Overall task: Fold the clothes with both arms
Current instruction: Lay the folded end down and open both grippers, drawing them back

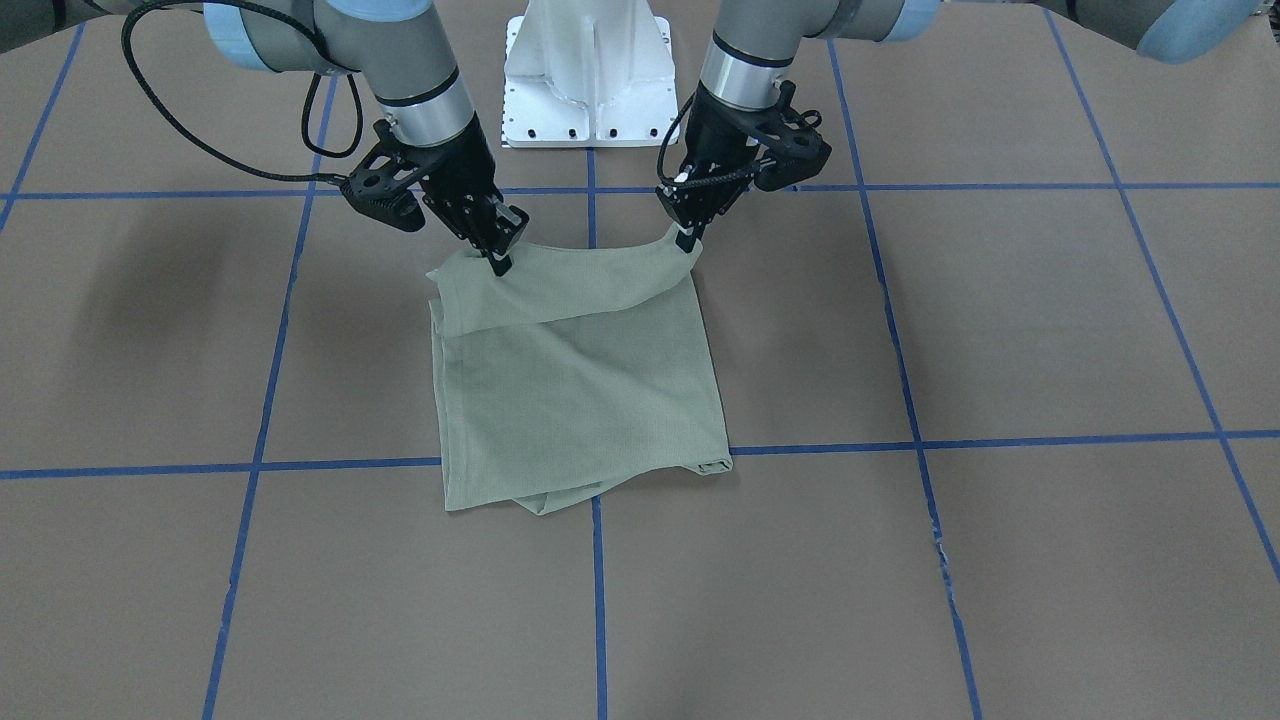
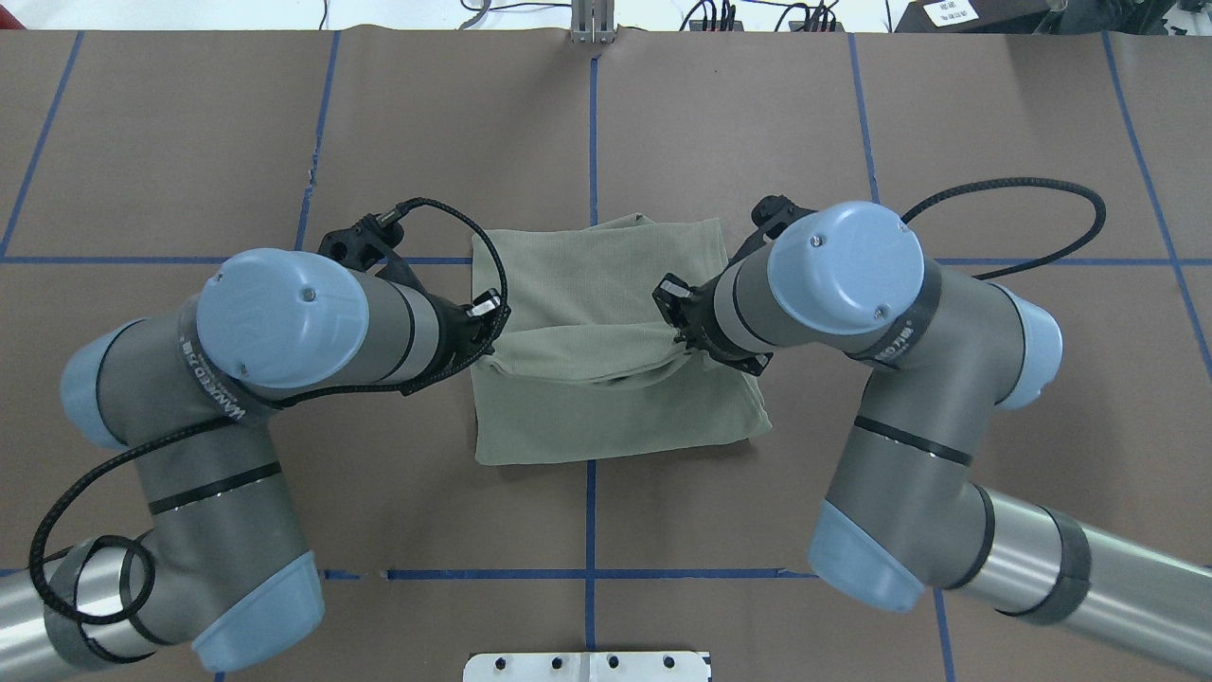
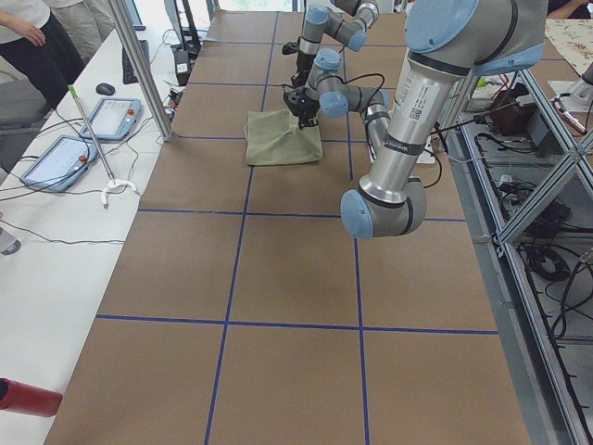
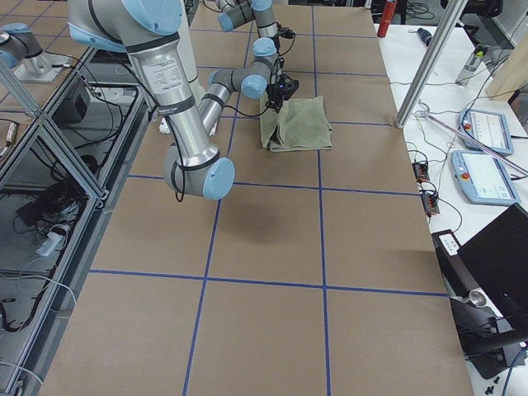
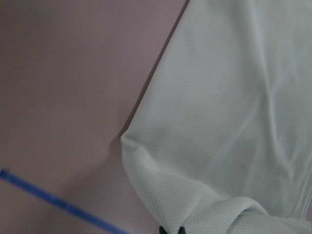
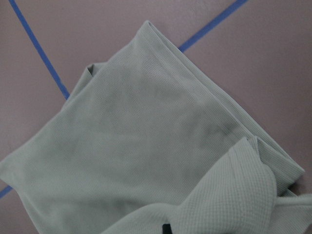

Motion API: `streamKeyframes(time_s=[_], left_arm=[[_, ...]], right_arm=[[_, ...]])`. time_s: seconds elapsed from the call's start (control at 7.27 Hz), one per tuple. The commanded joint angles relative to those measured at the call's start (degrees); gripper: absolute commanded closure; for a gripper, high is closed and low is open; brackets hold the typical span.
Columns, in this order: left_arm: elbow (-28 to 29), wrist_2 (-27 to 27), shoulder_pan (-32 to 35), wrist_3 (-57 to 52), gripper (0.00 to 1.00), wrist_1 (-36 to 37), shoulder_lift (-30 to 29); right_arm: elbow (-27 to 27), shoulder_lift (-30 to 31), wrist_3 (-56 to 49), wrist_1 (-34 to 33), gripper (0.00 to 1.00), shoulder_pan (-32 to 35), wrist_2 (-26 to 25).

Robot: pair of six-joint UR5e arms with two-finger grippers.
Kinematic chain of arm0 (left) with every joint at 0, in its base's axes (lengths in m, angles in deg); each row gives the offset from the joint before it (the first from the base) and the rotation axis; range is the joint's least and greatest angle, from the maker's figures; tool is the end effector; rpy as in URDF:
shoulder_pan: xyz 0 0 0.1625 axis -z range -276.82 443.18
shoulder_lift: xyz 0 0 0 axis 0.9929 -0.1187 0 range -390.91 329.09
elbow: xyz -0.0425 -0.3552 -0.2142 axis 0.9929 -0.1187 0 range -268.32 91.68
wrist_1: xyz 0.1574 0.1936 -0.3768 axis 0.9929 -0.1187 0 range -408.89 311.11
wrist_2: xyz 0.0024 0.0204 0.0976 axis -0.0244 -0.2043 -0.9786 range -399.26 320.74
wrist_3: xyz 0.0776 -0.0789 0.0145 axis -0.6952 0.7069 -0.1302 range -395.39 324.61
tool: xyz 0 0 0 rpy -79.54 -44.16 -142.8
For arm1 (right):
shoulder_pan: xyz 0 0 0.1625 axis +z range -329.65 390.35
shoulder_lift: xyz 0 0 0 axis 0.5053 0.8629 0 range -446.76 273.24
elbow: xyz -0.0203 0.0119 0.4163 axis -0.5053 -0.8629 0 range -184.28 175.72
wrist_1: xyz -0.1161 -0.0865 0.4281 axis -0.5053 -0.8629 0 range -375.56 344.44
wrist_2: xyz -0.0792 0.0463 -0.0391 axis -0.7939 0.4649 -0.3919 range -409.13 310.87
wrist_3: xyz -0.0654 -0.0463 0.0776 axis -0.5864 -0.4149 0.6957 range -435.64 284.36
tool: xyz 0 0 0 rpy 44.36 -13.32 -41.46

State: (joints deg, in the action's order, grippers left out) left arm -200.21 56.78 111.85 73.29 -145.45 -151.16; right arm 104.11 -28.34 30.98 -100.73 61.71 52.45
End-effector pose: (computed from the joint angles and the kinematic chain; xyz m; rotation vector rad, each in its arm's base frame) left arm 0.4872 -0.4049 0.1543 -0.0068 1.0513 -0.6971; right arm -0.4912 -0.4293 0.1686 -0.0641 -0.9891 0.6730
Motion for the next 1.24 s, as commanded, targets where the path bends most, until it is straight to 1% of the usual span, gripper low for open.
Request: streamKeyframes(time_s=[0.0,0.14,0.28,0.41,0.55,0.69,0.83,0.96,1.1], left_arm=[[6.57,0.02,2.88,-0.93,1.00,-5.64,-1.47],[9.64,0.02,4.10,-1.01,1.00,-7.06,-3.05],[11.85,0.02,5.25,-2.58,1.00,-7.59,-4.46],[13.43,0.02,6.30,-2.86,1.00,-8.90,-4.73],[16.49,0.02,7.36,-2.77,1.00,-10.74,-5.60],[23.57,0.02,9.46,-2.68,0.80,-13.46,-9.35],[34.09,-0.33,10.26,-6.95,0.01,-19.49,-12.35],[35.58,0.02,13.40,-10.64,0.00,-20.51,-12.12],[35.34,0.11,13.87,-14.95,0.00,-20.95,-9.94]], right_arm=[[-9.82,-6.63,-2.99,0.09,1.00,4.05,0.63],[-12.04,-7.44,-3.34,0.44,1.00,5.28,0.89],[-16.24,-8.49,-3.70,4.54,1.00,5.82,2.11],[-18.71,-8.85,-3.70,6.75,1.00,6.26,2.47],[-21.17,-10.07,-3.79,7.21,1.00,6.70,3.09],[-23.37,-11.12,-4.05,7.30,0.98,7.57,3.27],[-26.70,-13.31,-7.44,7.30,0.01,8.01,3.01],[-29.52,-14.55,-9.39,7.39,0.00,9.32,3.18],[-30.85,-14.74,-9.93,9.65,0.00,10.29,3.27]])
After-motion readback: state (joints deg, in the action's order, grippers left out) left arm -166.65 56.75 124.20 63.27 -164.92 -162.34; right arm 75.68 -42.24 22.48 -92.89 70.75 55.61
